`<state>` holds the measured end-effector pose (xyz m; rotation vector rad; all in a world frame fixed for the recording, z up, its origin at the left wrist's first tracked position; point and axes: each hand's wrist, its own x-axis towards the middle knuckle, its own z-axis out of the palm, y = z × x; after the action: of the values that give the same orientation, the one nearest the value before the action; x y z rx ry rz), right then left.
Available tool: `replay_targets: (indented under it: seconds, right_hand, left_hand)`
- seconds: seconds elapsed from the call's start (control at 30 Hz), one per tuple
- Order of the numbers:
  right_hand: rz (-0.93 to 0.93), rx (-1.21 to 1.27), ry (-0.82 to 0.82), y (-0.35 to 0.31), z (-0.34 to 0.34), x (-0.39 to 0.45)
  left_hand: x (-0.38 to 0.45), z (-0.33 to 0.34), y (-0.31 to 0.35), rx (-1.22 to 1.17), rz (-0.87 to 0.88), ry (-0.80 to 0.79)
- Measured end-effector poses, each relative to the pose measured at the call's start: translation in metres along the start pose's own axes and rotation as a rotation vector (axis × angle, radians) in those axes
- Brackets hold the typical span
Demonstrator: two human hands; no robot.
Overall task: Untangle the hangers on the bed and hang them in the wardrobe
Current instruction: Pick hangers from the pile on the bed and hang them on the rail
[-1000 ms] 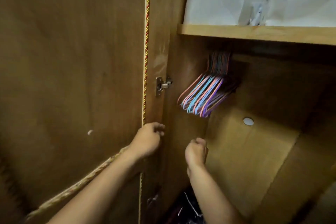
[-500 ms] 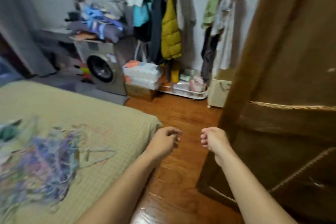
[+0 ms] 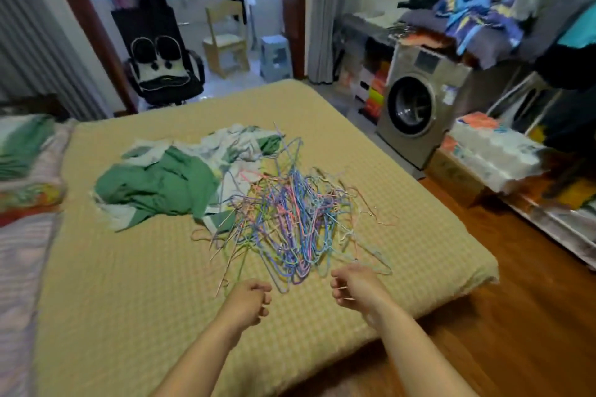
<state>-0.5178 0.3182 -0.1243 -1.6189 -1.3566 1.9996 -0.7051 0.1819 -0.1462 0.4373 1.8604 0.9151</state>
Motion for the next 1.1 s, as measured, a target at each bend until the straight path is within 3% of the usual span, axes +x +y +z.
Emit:
replay_targets:
  seconds: [0.2,0.3,0.5,0.7,0.83,0.9,1.1]
  right_hand:
    - [0.104,-0.008,0.048,0.003,0.009,0.074]
    - [0.213,-0.035,0.071,0.016,0.000,0.112]
    - [0.357,-0.171,-0.035,0.007,-0.016,0.204]
    - [0.210,-0.138,-0.013,-0.037,-0.002,0.376]
    - [0.266,0.005,-0.103,-0.043,0.027,0.460]
    - [0.233,-0.010,-0.107,-0.039,0.033,0.478]
    - [-0.153,-0.055,0.056,-0.057,0.004,0.445]
  left_hand:
    - [0.054,-0.007,-0.004,-0.050,-0.083,-0.062]
    - [0.084,-0.001,-0.014,-0.063,-0.186,-0.011]
    - [0.148,0.021,-0.003,-0.151,-0.271,0.105]
    - [0.234,0.032,-0.001,-0.092,-0.349,0.153]
    - [0.294,0.032,0.020,-0.143,-0.281,0.317]
    - [0.314,0.043,0.028,-0.202,-0.259,0.315]
    - [0.332,0.085,0.056,-0.318,-0.187,0.195]
